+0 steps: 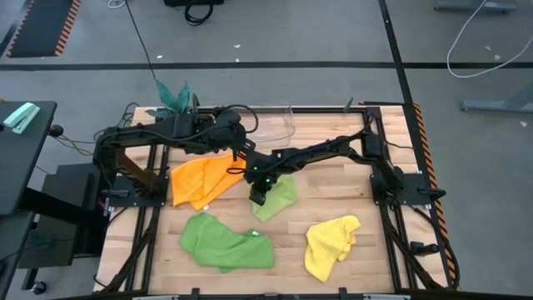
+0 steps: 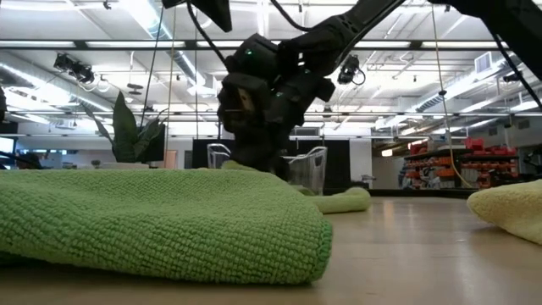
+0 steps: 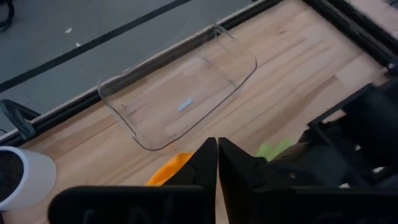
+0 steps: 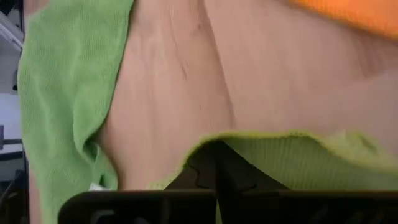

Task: Fold microfiber towels
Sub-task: Fold the light green microfiber cloth

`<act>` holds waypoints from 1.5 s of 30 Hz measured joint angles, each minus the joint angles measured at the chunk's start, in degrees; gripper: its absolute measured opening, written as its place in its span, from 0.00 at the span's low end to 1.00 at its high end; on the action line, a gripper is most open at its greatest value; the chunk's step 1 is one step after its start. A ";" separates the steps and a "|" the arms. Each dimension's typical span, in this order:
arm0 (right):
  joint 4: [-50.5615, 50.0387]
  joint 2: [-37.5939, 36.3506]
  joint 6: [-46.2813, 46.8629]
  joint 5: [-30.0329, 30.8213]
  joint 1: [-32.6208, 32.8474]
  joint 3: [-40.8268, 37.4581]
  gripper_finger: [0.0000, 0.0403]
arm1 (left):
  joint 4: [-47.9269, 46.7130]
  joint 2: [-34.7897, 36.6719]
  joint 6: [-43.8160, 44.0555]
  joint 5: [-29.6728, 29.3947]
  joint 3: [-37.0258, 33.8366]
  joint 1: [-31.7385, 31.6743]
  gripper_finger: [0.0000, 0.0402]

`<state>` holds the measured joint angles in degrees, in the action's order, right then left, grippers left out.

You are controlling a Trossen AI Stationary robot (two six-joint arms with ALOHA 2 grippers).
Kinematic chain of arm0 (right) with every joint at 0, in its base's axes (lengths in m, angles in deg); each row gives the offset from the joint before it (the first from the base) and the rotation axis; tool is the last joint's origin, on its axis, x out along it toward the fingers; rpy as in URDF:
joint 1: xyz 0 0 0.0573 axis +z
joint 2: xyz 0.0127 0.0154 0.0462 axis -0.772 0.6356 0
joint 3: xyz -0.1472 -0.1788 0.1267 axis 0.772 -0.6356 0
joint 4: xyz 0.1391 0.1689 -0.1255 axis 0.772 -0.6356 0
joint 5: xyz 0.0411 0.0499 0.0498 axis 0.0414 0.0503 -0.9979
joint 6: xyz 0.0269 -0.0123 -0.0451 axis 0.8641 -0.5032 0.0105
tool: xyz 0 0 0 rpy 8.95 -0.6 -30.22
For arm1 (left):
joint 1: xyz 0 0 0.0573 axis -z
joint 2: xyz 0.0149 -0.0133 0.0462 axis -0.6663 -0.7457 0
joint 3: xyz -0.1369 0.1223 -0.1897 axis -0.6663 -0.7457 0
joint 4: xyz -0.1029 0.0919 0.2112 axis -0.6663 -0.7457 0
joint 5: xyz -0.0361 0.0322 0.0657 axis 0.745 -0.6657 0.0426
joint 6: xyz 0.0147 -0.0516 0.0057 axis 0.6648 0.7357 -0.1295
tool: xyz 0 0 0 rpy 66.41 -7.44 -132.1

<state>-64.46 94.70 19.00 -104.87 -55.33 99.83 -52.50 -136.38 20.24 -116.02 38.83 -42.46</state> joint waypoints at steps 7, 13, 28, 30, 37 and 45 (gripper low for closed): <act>0.09 0.61 -1.15 1.23 -2.31 1.54 0.00 | 0.43 0.45 0.03 -1.25 -0.01 1.16 0.02; -2.60 -2.56 -3.83 3.79 -4.09 1.53 0.01 | 0.56 0.45 0.05 -1.46 -0.01 1.33 0.04; -21.39 -9.53 -16.79 14.12 -0.35 -1.70 0.18 | 0.52 0.45 -0.43 -1.49 -0.01 1.31 0.02; -21.57 -9.37 -17.42 15.90 -0.32 -1.74 0.23 | 0.53 0.45 -0.43 -1.77 -0.01 1.31 0.02; -21.81 -9.37 -18.10 18.34 -2.42 -1.74 0.33 | 0.56 0.43 -0.41 -1.90 -0.03 1.29 0.06; -24.08 -9.35 -19.55 17.85 -2.48 -1.88 0.35 | 0.58 0.42 -0.45 -1.89 -0.03 1.29 0.03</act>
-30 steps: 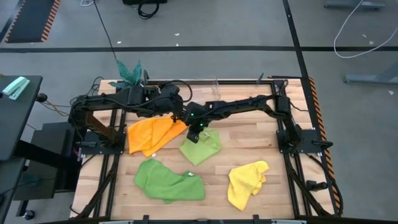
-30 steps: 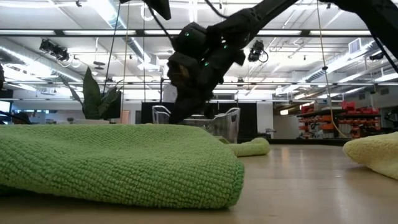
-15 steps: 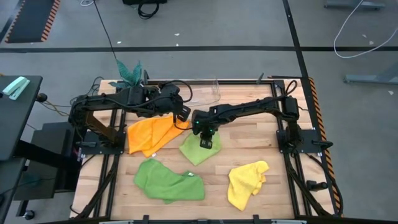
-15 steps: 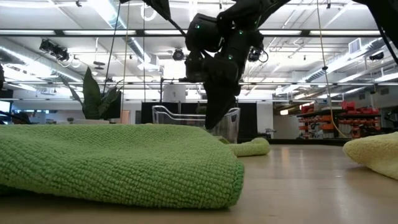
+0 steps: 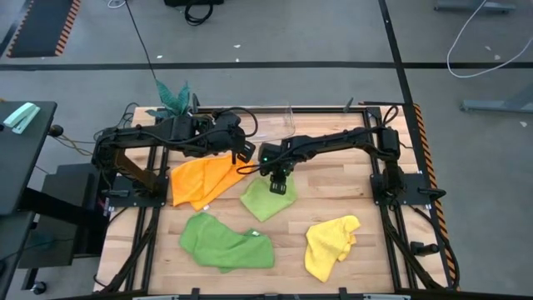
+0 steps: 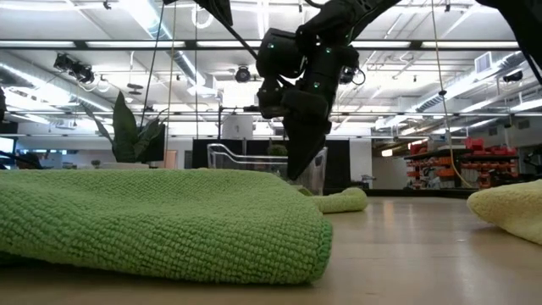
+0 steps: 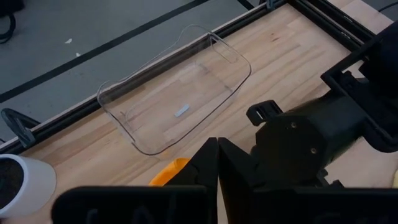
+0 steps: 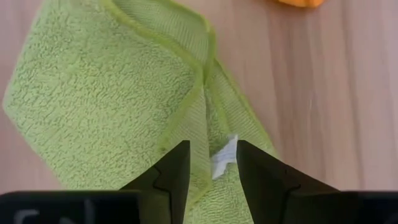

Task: Fold microfiber towels
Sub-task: Fold the light green microfiber cloth

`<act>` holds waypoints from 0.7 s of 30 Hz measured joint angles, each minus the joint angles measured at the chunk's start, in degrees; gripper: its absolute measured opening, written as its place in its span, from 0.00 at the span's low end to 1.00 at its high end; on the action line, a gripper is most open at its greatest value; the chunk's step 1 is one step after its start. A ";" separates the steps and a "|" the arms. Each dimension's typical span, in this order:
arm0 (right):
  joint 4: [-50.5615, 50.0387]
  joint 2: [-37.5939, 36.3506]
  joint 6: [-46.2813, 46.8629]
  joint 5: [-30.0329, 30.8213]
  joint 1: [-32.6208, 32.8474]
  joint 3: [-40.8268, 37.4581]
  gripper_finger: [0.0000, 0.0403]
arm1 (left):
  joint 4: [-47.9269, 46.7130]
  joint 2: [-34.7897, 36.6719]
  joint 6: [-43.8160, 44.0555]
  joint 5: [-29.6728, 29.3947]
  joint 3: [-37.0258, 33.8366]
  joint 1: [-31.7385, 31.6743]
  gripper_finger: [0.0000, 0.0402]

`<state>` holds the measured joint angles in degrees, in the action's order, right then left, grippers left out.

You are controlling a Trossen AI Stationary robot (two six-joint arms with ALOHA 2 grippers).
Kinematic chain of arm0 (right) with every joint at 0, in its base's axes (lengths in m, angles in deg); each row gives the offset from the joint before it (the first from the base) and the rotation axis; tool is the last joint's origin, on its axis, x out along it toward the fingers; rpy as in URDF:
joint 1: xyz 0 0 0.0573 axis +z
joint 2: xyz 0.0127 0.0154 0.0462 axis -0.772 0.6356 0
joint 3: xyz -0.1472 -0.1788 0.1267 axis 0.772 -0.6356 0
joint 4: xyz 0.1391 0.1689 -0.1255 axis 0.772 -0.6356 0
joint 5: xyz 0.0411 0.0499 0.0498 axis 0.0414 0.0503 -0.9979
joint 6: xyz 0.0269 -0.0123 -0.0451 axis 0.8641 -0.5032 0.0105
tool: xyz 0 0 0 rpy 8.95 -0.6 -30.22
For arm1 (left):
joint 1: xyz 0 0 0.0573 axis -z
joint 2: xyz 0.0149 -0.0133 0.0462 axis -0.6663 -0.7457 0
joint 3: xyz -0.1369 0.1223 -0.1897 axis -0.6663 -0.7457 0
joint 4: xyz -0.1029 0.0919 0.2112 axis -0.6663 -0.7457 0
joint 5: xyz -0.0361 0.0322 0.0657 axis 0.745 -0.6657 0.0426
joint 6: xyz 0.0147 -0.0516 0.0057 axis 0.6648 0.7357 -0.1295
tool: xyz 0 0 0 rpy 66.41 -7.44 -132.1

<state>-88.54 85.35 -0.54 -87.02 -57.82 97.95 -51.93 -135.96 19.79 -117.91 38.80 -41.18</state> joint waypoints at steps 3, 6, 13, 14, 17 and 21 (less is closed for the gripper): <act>-0.06 0.01 0.00 -0.13 0.48 -0.23 0.35 | 0.00 -0.01 -0.02 -0.01 0.00 0.00 0.02; 0.14 0.02 0.02 -0.20 1.06 -0.38 0.35 | 0.00 -0.02 -0.02 -0.01 0.00 0.00 0.03; 1.11 0.07 0.02 -0.17 1.30 -3.52 0.35 | 0.04 -0.04 0.01 0.00 -0.02 0.00 0.06; 1.07 0.07 0.02 -0.17 1.30 -3.77 0.35 | 0.05 -0.04 0.02 -0.02 -0.02 0.00 0.06; 2.25 0.07 0.02 -0.19 1.30 -3.86 0.35 | 0.11 -0.04 0.02 -0.01 -0.02 0.00 0.04; 6.07 0.07 0.79 -0.22 0.98 -3.86 0.34 | 0.13 -0.04 0.02 0.00 -0.02 0.00 0.03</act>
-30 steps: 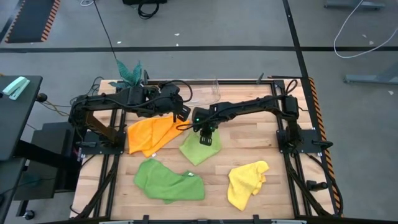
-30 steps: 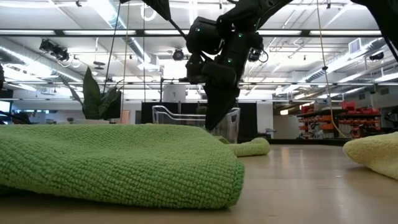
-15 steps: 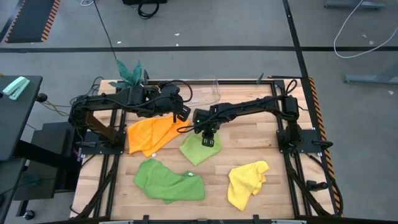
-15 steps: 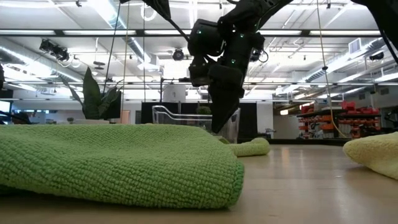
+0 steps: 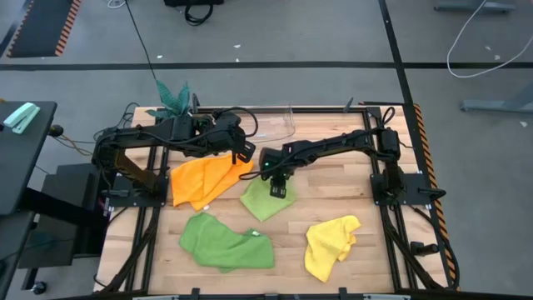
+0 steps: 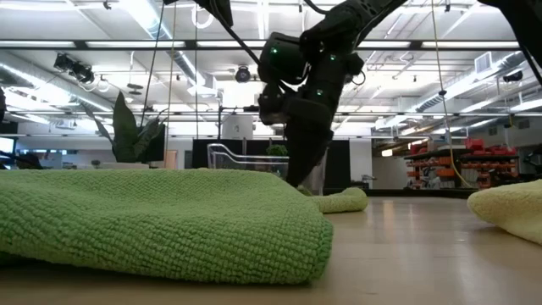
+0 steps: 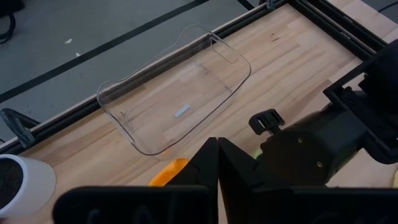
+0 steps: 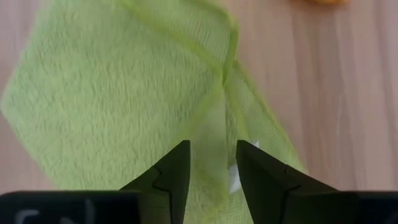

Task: Fold microfiber towels
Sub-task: Fold the light green microfiber cloth

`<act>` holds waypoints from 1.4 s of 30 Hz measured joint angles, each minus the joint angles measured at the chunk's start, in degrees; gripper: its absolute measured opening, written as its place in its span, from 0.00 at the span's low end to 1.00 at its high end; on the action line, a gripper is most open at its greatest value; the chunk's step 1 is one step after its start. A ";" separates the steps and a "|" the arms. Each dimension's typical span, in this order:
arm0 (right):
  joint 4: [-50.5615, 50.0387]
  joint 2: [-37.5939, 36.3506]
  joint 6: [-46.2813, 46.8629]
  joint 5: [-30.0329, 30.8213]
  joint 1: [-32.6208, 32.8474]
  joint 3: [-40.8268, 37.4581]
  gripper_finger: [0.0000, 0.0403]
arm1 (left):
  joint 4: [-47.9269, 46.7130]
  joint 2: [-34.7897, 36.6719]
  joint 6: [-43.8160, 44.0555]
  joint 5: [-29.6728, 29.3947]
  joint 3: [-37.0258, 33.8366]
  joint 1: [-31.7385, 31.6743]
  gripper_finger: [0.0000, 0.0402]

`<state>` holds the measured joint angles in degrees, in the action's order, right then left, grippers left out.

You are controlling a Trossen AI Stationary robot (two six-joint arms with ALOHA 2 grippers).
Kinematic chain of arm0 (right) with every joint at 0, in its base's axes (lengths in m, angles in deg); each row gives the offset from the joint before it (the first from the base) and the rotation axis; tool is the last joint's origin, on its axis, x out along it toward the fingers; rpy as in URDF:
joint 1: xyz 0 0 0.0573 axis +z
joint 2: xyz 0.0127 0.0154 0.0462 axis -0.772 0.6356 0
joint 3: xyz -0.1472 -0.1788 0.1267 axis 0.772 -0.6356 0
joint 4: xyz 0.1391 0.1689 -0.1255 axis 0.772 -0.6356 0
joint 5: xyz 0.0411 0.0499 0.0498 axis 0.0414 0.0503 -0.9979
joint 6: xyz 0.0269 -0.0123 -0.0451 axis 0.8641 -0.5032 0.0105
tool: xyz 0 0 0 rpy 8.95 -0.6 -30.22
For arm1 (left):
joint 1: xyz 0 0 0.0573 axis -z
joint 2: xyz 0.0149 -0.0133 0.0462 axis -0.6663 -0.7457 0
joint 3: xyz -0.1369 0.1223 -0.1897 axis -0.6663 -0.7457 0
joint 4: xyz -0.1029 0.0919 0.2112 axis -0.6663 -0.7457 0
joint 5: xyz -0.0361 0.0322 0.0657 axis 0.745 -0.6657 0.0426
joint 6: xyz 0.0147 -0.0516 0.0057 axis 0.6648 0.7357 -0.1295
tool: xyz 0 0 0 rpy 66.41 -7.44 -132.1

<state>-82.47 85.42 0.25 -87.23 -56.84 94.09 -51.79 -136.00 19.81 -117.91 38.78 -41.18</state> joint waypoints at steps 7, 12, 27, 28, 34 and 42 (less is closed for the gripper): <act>0.93 0.61 1.58 0.63 -1.72 0.02 0.27 | 0.00 0.00 0.28 0.00 0.00 0.00 0.05; 0.00 2.50 3.86 1.73 -4.21 0.00 0.20 | 0.05 0.00 0.35 0.00 0.00 0.00 0.05; -10.27 -7.95 3.84 1.11 -6.69 0.02 0.14 | -14.01 -1.03 10.82 3.33 -0.31 0.28 0.07; -10.47 -8.98 3.79 1.12 -6.69 0.02 0.14 | -14.43 -1.09 11.71 5.23 -1.10 0.28 0.07; -12.55 -14.99 2.69 1.19 -6.72 0.02 0.14 | -7.83 -1.14 12.68 16.51 -11.24 1.90 0.05; -17.58 -23.47 0.71 0.89 -6.69 0.02 0.14 | 2.82 -1.14 23.81 23.93 -22.57 6.11 0.04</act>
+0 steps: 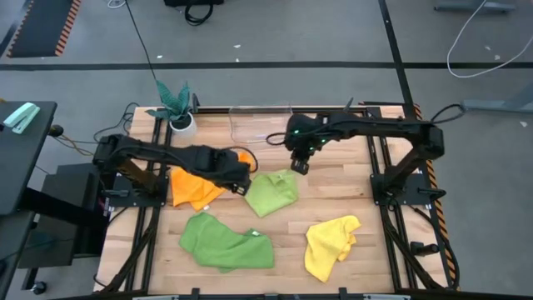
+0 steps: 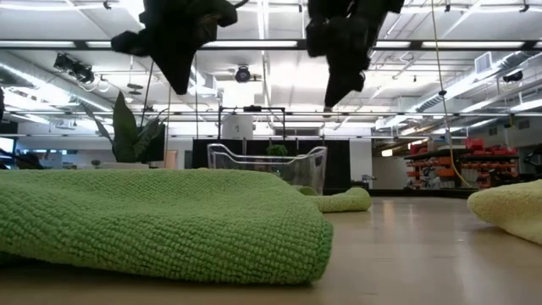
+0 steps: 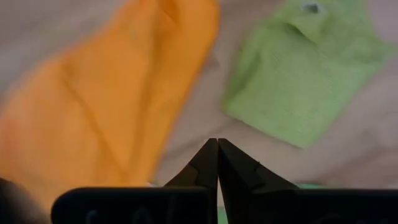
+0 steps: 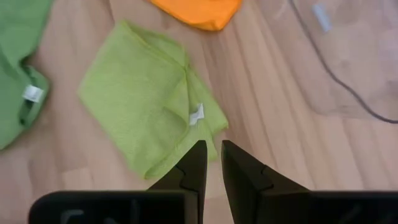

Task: Fold microfiber towels
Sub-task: Fold the light green microfiber cloth

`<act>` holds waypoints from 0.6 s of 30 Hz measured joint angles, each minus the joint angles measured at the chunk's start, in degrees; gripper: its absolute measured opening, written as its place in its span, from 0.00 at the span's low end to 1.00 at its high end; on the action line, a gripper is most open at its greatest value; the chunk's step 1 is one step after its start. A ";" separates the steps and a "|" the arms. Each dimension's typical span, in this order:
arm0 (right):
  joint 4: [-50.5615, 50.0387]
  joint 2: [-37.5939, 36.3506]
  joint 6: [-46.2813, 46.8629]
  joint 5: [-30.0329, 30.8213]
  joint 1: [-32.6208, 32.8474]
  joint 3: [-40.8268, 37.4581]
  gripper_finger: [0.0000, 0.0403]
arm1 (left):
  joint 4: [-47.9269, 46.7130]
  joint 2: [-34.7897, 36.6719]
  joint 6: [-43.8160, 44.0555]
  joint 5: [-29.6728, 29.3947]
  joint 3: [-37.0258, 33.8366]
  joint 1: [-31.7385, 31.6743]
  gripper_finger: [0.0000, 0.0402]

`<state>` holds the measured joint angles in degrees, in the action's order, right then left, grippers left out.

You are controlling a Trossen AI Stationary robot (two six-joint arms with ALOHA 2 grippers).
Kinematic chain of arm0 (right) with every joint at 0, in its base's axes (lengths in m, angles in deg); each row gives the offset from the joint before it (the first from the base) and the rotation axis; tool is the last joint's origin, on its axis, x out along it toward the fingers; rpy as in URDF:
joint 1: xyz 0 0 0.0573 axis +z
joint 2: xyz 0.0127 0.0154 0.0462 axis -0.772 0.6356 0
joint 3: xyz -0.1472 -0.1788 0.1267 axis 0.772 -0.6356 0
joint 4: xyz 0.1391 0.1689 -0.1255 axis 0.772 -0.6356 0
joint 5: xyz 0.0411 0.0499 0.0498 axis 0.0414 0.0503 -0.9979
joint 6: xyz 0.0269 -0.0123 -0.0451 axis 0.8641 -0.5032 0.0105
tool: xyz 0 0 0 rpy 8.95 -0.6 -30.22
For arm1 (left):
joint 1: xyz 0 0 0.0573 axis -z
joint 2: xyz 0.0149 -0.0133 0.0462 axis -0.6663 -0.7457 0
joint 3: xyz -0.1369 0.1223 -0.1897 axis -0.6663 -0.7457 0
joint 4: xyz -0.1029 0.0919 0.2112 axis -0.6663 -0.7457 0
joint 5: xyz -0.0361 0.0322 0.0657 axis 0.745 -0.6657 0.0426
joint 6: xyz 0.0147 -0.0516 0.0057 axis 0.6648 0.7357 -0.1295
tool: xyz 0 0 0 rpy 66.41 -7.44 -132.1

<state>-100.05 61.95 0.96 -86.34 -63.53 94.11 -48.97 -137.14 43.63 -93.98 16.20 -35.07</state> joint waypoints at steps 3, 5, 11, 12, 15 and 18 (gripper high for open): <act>-0.62 -4.08 0.00 0.02 0.00 0.00 0.14 | 9.53 -0.04 3.77 3.57 -4.16 2.09 0.06; -1.03 -6.80 0.00 0.00 0.00 0.00 0.14 | 16.88 -0.04 6.57 4.63 -7.02 3.44 0.07; -1.17 -14.48 -0.34 0.01 0.00 0.00 0.14 | 35.40 -0.04 16.40 3.08 -14.96 6.86 0.10; -1.22 -15.59 -0.51 0.00 0.00 0.00 0.14 | 37.63 -0.04 18.36 2.63 -16.29 7.37 0.10; -1.41 -18.62 -1.56 0.00 0.00 0.00 0.14 | 41.19 -0.04 24.61 1.36 -20.11 9.00 0.11; -1.63 -21.01 -1.93 0.02 0.00 0.00 0.14 | 43.76 -0.04 31.52 -2.15 -23.56 10.60 0.13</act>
<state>-101.68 40.94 -0.97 -86.32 -63.53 94.11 -5.22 -137.18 75.15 -96.13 -7.36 -24.47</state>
